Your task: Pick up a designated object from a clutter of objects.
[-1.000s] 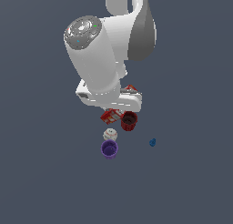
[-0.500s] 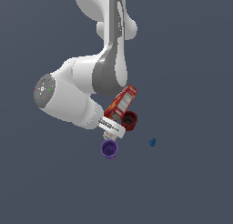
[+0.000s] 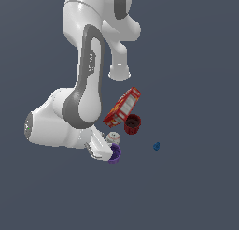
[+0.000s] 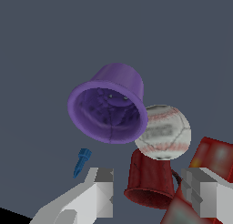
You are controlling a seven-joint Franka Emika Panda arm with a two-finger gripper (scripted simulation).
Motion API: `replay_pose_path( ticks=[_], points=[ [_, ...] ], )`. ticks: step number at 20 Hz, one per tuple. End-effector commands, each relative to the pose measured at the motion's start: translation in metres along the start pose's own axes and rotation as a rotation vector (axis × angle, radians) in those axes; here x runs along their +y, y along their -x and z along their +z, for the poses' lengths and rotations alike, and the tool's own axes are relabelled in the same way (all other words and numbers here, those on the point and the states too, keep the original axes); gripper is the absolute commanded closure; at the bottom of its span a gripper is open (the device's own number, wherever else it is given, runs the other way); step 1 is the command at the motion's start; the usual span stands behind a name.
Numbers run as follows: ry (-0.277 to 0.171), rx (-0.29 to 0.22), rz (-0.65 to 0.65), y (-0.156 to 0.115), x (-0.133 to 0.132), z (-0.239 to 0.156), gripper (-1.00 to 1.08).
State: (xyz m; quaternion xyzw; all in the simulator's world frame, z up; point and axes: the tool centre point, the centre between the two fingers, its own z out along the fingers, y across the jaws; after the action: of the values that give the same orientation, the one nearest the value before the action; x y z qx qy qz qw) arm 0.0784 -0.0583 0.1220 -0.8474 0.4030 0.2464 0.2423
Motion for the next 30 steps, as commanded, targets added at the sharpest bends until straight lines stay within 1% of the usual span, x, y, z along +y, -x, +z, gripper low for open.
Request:
replay_pose_path(
  ticks=[1, 5, 10, 15, 22, 25, 26, 30],
  points=[
    [-0.033, -0.034, 0.046, -0.011, 0.002, 0.005, -0.2],
    [-0.068, -0.071, 0.097, -0.023, 0.005, 0.011, -0.2],
    [-0.089, -0.095, 0.128, -0.03, 0.007, 0.015, -0.2],
    [-0.088, -0.094, 0.128, -0.03, 0.008, 0.017, -0.2],
    [-0.09, -0.096, 0.131, -0.028, 0.006, 0.041, -0.2],
    [-0.09, -0.096, 0.131, -0.028, 0.005, 0.045, -0.2],
    [-0.09, -0.096, 0.131, -0.028, 0.005, 0.045, 1.08],
    [-0.09, -0.096, 0.131, -0.028, 0.005, 0.045, 1.08]
  ],
)
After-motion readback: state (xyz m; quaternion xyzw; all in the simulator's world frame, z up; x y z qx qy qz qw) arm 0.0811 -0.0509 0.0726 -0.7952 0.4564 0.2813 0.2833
